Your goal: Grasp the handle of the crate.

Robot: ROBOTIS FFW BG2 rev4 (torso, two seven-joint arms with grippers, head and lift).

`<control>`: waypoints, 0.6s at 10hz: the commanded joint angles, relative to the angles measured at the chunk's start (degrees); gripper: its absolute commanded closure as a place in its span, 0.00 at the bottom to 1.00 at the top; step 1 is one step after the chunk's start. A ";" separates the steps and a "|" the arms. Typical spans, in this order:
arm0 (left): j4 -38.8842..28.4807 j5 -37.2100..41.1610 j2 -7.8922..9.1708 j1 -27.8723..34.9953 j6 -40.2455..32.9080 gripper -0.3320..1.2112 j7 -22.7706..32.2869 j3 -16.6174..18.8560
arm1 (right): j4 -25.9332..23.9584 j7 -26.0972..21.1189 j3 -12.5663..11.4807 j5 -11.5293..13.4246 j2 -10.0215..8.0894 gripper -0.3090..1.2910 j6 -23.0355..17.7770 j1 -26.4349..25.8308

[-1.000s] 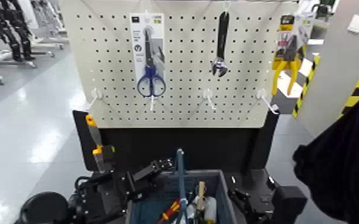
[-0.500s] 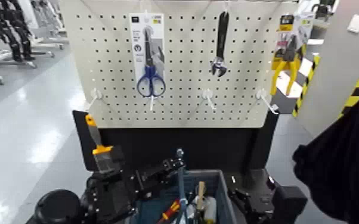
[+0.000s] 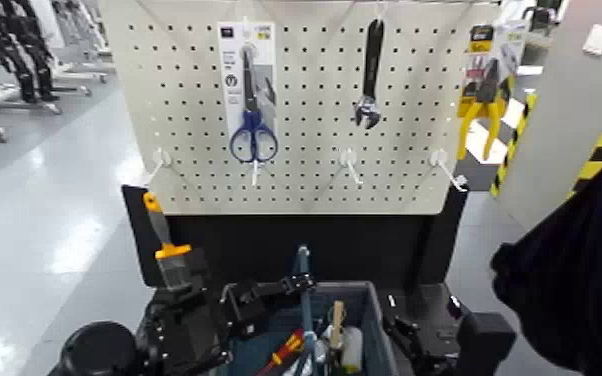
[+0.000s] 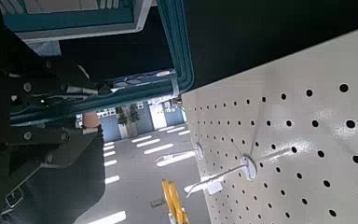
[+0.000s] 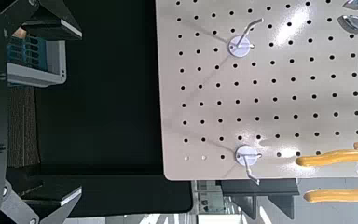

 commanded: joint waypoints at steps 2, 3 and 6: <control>-0.34 0.11 -0.33 0.57 -0.54 0.98 -0.01 0.00 | 0.09 0.09 0.03 -0.02 0.00 0.28 -0.04 0.00; -0.69 0.19 -0.59 0.83 -0.80 0.98 -0.01 0.00 | 0.09 0.09 0.03 -0.02 0.09 0.28 -0.04 0.00; -4.91 2.13 -1.47 3.82 -2.03 0.98 0.52 0.44 | 0.09 0.00 -0.32 0.06 0.00 0.28 0.05 0.00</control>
